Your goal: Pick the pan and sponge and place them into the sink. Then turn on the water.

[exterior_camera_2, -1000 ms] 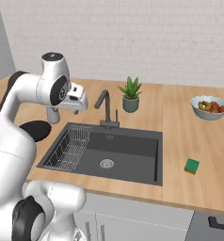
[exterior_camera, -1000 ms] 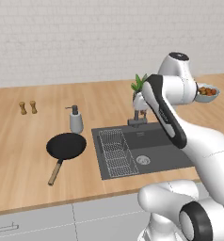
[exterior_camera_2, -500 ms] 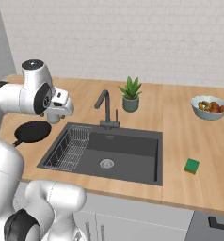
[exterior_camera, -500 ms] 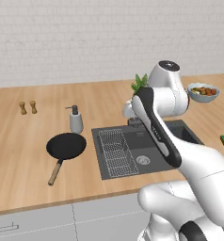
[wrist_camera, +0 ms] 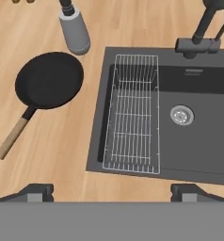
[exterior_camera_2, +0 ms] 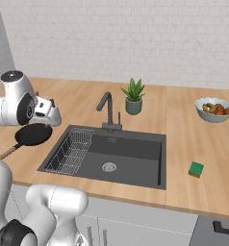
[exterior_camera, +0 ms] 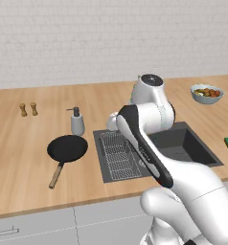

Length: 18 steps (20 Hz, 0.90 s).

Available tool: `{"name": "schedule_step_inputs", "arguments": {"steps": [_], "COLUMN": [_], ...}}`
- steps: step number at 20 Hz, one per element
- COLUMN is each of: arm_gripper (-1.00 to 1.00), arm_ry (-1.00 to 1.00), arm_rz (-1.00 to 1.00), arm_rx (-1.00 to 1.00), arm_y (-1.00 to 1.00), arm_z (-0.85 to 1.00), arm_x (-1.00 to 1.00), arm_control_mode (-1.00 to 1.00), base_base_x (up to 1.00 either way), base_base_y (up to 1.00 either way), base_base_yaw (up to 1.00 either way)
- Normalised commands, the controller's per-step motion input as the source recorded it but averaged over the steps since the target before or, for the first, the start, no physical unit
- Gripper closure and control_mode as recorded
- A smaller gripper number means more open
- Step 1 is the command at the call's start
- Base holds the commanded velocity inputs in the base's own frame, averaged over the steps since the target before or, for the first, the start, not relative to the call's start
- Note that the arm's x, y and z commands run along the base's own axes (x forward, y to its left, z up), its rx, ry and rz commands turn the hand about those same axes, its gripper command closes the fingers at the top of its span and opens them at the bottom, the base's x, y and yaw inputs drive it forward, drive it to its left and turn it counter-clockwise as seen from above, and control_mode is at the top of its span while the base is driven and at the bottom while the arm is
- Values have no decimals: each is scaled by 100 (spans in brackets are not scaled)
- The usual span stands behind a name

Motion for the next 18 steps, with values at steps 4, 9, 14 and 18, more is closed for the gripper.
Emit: {"name": "schedule_step_inputs", "arguments": {"steps": [4, 9, 14, 18], "arm_gripper": [-100, -100, -100, -100], "arm_ry": [0, 0, 2, 5], "arm_rz": [0, -1, -6, -10], "arm_rx": [0, 5, 6, 9], "arm_y": [61, 60, 65, 71], "arm_z": [-17, -28, -35, -44], "arm_x": [0, 0, 0, 0], "arm_control_mode": [-100, -100, -100, -100], "base_base_x": [0, 0, 0, 0], "base_base_y": [0, 0, 0, 0], "base_base_yaw": [0, 0, 0, 0]}}
